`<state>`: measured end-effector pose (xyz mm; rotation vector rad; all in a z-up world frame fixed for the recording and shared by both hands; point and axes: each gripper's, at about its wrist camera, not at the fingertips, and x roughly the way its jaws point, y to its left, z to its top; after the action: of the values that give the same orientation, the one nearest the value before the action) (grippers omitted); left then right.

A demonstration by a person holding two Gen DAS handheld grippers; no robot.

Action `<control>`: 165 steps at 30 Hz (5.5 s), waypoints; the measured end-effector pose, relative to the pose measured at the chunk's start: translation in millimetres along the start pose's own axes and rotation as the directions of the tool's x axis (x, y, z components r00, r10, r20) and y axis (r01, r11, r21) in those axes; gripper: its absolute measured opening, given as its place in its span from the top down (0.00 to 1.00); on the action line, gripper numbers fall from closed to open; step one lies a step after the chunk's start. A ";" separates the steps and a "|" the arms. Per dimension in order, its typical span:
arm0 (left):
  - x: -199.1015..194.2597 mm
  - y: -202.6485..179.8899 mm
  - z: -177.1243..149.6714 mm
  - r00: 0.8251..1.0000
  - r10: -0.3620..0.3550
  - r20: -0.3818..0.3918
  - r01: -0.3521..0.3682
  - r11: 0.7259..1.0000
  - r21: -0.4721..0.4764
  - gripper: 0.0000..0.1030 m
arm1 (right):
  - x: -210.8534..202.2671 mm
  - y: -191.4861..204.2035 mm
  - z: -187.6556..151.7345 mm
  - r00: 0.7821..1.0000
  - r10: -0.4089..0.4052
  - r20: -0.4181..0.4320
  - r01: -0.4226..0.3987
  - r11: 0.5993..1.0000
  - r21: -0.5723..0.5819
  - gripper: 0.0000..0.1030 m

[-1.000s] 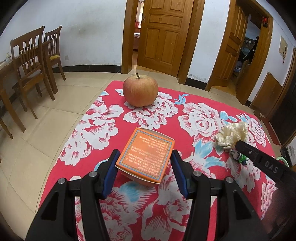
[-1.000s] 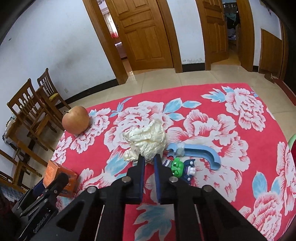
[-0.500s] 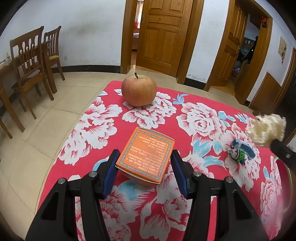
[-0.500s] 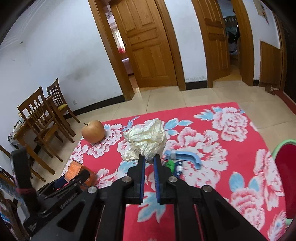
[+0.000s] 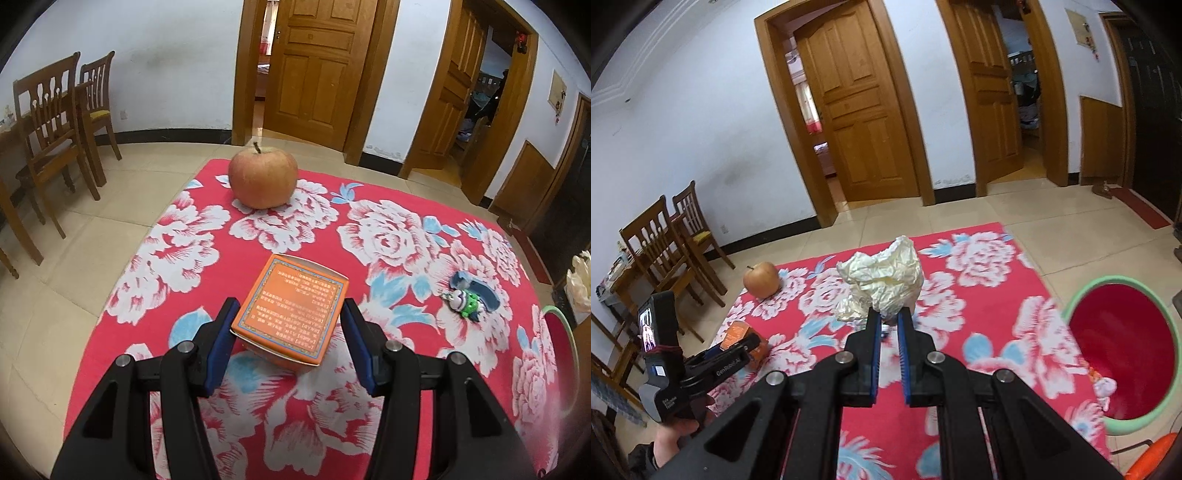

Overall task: Collect trash
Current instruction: 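Drop the white bag into the red bucket with the right gripper while the left drops the box, then move both grippers back from the bucket over the table, then grasp the green toy figure with the left gripper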

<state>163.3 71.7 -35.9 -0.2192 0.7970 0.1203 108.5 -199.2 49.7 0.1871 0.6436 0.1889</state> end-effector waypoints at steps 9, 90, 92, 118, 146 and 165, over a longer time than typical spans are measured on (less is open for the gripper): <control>-9.3 -12.3 -4.7 1.000 -0.028 -0.013 0.029 0.999 0.013 0.46 | -28.7 -36.1 -14.0 0.996 -0.088 0.018 0.088 0.995 0.038 0.90; -48.0 -383.0 -92.2 0.834 -0.465 -0.296 0.551 0.718 0.426 0.36 | -111.6 -278.1 -73.0 0.959 -0.281 -0.045 0.275 0.871 0.407 0.45; -48.2 -381.2 -90.4 0.839 -0.460 -0.290 0.544 0.724 0.424 0.36 | -111.5 -278.2 -72.6 0.959 -0.280 -0.043 0.273 0.872 0.405 0.45; -9.2 -252.0 -31.6 0.961 -0.232 -0.149 0.269 0.903 0.334 0.36 | -96.3 -241.8 -66.1 0.973 -0.225 -0.042 0.225 0.908 0.353 0.38; 62.4 -177.0 -6.5 0.985 -0.054 -0.163 0.099 0.956 0.276 0.36 | -78.0 -226.6 -60.6 0.975 -0.207 -0.079 0.222 0.919 0.326 0.37; 28.2 -141.1 1.2 0.990 -0.083 -0.118 0.109 0.967 0.230 0.51 | -62.9 -181.4 -44.0 0.984 -0.158 -0.081 0.174 0.949 0.264 0.37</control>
<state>210.4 -64.3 -34.3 -0.0385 0.8987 -0.0789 53.4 -384.0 9.6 0.3905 0.7397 -0.0579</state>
